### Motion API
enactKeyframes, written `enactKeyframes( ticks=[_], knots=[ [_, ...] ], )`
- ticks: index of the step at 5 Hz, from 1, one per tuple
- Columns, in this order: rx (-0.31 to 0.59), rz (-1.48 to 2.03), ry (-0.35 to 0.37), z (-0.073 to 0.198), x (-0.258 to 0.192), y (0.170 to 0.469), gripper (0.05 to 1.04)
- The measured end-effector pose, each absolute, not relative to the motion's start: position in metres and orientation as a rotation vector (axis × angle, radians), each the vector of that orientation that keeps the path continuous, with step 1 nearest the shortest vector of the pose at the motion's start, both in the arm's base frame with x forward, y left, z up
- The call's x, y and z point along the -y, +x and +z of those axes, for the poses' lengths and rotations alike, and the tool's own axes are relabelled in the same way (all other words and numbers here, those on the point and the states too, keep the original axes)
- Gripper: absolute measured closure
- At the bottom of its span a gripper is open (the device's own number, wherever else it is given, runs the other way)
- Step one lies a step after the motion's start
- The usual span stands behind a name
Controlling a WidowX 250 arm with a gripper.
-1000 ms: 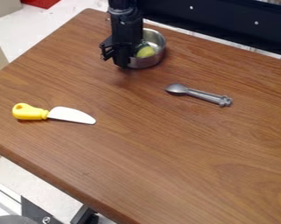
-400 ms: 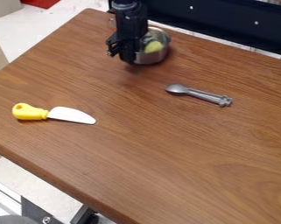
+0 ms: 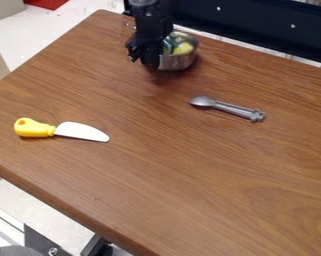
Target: Take the silver pot and put it in the center of the table
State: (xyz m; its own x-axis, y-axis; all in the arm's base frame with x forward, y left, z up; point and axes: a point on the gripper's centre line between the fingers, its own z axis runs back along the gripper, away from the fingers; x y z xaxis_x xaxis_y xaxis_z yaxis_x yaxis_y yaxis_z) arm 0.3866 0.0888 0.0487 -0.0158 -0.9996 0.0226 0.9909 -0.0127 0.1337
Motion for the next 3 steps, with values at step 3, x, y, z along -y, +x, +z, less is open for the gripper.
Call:
enactKeyframes(
  ticks=[3],
  knots=[
    [0.147,-1.624,0.109,0.072,-0.045,0.371,1.022]
  ],
)
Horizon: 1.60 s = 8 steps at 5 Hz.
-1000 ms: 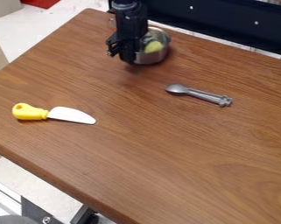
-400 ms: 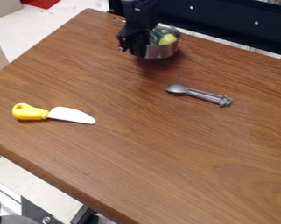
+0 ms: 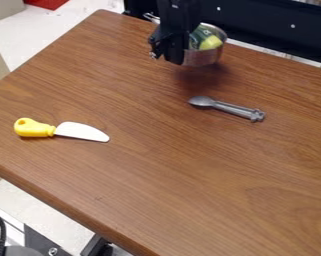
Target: Take the silver pot and put it in the center of the table
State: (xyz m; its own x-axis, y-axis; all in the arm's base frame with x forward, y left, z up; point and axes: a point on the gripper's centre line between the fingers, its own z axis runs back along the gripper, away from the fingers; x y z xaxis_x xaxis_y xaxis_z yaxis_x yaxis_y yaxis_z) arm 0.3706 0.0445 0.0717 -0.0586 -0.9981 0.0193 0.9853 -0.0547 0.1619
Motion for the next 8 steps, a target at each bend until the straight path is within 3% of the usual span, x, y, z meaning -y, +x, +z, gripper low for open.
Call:
enactKeyframes(
  ticks=[2,4,5,8],
  knots=[
    [0.116,-1.762,0.044,0.081,0.008,0.343,1.022],
    [0.115,-1.927,0.015,0.079,0.047,0.290,1.022],
    [0.095,-1.991,0.040,0.070,0.061,0.268,1.022],
    [0.085,-2.084,0.084,0.039,0.097,0.253,1.022]
  ],
)
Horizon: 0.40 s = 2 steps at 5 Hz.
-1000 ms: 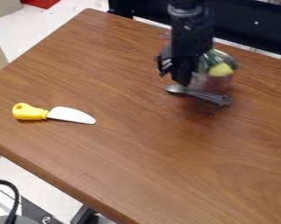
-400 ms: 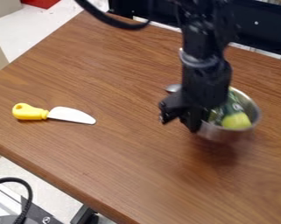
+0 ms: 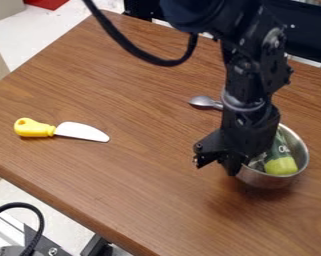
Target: Take the silver pot and put it in the center of the table
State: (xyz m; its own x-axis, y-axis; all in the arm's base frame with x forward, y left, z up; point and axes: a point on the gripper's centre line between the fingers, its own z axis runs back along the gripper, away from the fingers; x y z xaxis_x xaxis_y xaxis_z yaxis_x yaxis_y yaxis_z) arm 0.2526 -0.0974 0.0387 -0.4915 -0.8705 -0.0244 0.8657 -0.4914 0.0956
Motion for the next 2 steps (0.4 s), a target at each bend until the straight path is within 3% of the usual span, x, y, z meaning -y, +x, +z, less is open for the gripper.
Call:
enactKeyframes(
  ticks=[2],
  knots=[
    [0.071,-2.118,0.078,0.0236,0.1040,0.2571,1.022]
  ],
)
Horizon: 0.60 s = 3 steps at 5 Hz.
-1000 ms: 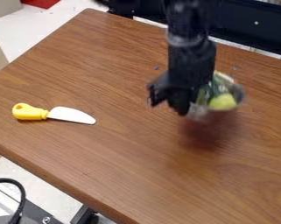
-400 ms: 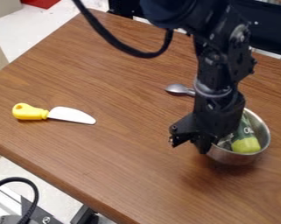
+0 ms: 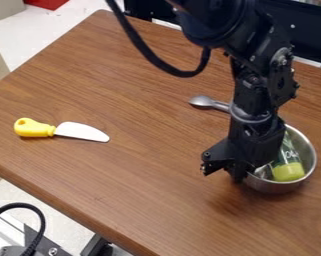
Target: Take the silver pot and put it in the center of the table
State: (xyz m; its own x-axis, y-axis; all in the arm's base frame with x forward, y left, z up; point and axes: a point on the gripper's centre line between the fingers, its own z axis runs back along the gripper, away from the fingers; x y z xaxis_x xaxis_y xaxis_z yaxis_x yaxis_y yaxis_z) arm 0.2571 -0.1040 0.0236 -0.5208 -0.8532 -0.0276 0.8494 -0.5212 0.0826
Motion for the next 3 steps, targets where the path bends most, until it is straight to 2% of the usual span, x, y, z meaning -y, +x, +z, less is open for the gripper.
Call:
enactKeyframes(
  ticks=[1,2,3],
  knots=[
    [0.056,-2.116,0.062,0.024,0.103,0.255,0.996],
    [0.029,-2.091,0.018,0.027,0.099,0.253,0.837],
    [0.036,-2.052,-0.028,0.038,0.099,0.260,0.581]
  ],
)
